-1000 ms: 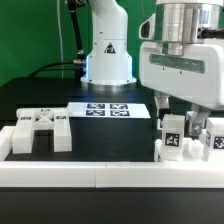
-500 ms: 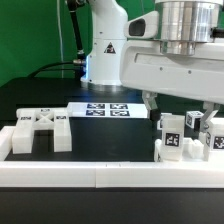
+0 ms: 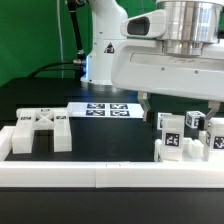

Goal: Assemble chair

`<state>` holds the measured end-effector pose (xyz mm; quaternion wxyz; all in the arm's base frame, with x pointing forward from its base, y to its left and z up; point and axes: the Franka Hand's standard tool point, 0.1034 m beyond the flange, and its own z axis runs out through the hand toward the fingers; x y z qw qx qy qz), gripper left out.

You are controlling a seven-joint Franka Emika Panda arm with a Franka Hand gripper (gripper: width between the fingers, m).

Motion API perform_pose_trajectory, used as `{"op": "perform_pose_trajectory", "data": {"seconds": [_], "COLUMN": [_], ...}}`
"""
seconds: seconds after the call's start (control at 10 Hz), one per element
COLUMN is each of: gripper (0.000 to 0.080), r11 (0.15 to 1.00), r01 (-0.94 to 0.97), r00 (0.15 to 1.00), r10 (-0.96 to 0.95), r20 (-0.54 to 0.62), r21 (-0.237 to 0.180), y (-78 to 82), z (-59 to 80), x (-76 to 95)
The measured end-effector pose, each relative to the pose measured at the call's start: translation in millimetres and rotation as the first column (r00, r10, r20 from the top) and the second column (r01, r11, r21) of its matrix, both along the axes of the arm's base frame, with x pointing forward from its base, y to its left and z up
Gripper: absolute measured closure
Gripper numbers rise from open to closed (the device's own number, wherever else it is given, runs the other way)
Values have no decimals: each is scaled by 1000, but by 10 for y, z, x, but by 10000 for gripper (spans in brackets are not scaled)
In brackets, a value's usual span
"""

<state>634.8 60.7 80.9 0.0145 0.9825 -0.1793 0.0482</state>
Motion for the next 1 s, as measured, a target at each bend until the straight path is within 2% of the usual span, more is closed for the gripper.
{"op": "perform_pose_trajectory", "data": {"seconds": [0.2,0.3,0.5,0.6,0.7,0.8,1.0], "gripper": [151,151,421,421,508,508,508], "r11": [991,991,991,994,996,997,997], "r01": [-132,-133,-131,-113,-94,-82,82], "r00": [991,991,991,994,996,997,997], "r10": [132,133,130,113,94,82,-83], "r20": [-7,-7,-7,-5,-3,-2,5], "r21": [-12,-12,-12,-10,-8,-7,9], "y": [-37,-48,-49,-47,-47,-48,-47], "z": [0,0,0,4,5,6,4], "x": [3,4,5,9,11,11,10]}}
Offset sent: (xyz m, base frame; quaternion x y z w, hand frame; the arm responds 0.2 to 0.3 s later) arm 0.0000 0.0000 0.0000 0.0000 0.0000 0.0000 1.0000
